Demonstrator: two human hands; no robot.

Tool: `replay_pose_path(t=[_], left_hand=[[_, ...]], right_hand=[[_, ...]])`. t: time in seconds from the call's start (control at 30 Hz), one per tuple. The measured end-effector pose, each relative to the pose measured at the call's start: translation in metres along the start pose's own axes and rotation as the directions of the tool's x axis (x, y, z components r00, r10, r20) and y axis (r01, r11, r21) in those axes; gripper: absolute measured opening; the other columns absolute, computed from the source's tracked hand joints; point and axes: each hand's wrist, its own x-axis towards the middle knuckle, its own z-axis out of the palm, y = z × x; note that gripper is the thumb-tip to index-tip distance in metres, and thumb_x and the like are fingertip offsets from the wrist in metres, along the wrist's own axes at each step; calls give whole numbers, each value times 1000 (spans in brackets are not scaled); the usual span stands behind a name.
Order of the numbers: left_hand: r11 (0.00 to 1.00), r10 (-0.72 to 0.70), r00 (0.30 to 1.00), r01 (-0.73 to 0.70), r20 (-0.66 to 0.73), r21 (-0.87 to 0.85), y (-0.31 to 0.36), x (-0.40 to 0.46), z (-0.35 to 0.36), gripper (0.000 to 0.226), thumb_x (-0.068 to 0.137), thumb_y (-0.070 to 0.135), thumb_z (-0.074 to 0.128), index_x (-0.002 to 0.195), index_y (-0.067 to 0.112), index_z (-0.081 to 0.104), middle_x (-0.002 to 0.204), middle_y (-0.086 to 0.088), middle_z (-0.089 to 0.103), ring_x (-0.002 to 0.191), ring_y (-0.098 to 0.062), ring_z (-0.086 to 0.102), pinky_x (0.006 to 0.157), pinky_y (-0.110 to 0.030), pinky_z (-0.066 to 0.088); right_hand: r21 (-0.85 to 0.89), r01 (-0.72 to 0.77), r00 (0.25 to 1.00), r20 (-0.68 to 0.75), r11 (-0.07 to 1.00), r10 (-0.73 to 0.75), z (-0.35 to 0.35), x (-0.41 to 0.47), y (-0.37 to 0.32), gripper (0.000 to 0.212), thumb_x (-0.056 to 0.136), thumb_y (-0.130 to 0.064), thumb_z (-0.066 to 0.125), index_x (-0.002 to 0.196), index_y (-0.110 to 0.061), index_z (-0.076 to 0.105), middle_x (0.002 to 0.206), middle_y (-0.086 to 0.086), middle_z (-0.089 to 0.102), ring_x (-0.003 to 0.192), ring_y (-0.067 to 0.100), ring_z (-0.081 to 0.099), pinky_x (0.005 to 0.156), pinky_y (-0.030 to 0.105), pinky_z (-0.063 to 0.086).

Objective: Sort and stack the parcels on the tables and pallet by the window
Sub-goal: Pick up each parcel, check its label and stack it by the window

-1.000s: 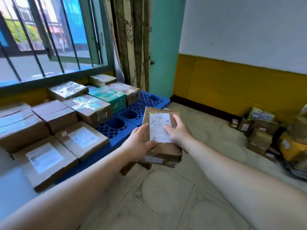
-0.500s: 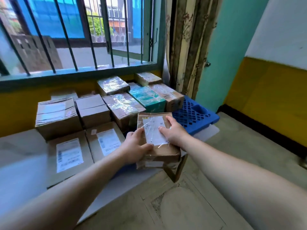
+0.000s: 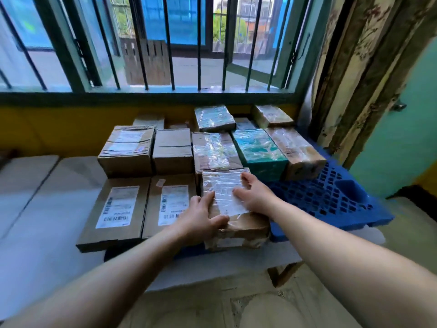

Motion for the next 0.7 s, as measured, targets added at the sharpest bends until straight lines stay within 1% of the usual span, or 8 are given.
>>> replay_pose_path(t=[0.07, 0.13, 0.2, 0.3, 0.43, 0.5, 0.6, 0.7], left_hand=[[999, -35, 999, 35, -24, 0, 5, 3, 4, 78, 90, 52, 54, 152, 33, 10, 151, -6, 23, 132, -26, 37, 107, -40, 32], [998, -61, 997, 60, -44, -34, 10, 3, 8, 76, 91, 49, 54, 152, 33, 11, 150, -6, 23, 132, -26, 37, 107, -39, 31], [993, -73, 994, 66, -76, -95, 11, 2, 11, 76, 90, 44, 58, 152, 31, 15, 147, -7, 27, 133, -26, 37, 109, -36, 30], [988, -93, 987, 75, -131, -137, 8, -5, 16, 76, 88, 39, 63, 151, 30, 21, 142, -6, 33, 132, -23, 38, 111, -32, 29], [985, -131, 979, 111, -153, -134, 6, -6, 13, 75, 89, 38, 62, 151, 30, 20, 147, -8, 31, 133, -23, 36, 110, -31, 27], [985, -135, 981, 119, -138, -121, 5, -2, 10, 75, 90, 40, 60, 152, 32, 17, 149, -7, 29, 133, -22, 35, 109, -33, 28], [987, -151, 984, 146, -96, -66, 6, 5, 6, 77, 90, 43, 57, 152, 34, 12, 154, -7, 24, 138, -24, 31, 112, -34, 26], [987, -158, 986, 158, -44, 3, 6, 5, -1, 79, 91, 48, 55, 153, 36, 8, 157, -5, 19, 140, -26, 28, 115, -35, 25]], right_hand=[[-4, 34, 999, 22, 999, -33, -3, 8, 2, 74, 91, -42, 64, 154, -26, 28, 153, 3, 40, 135, 21, 44, 105, 27, 33], [0, 60, 998, 35, 998, -60, -5, 13, 5, 72, 92, -43, 63, 154, -27, 29, 152, 4, 40, 133, 22, 45, 96, 24, 34], [-4, 72, 996, 49, 997, -71, -6, 15, 6, 72, 92, -43, 62, 153, -28, 28, 151, 6, 39, 131, 24, 46, 94, 25, 35], [-6, 95, 992, 82, 995, -95, -1, 11, 8, 73, 92, -46, 59, 154, -30, 25, 152, 7, 36, 131, 26, 46, 102, 32, 39], [3, 102, 991, 92, 995, -102, 4, 10, 4, 73, 92, -49, 57, 154, -32, 23, 152, 7, 33, 131, 28, 46, 106, 37, 41], [-14, 93, 992, 88, 996, -91, 5, 12, -1, 72, 92, -51, 55, 154, -34, 22, 152, 8, 31, 131, 30, 45, 106, 39, 41], [-88, 90, 992, 98, 992, -82, 6, 14, -3, 73, 92, -55, 51, 154, -35, 19, 154, 9, 27, 132, 32, 43, 107, 42, 40], [-196, 80, 993, 104, 977, -60, 4, 14, -8, 74, 91, -59, 48, 155, -37, 16, 158, 9, 21, 138, 34, 35, 111, 47, 36]])
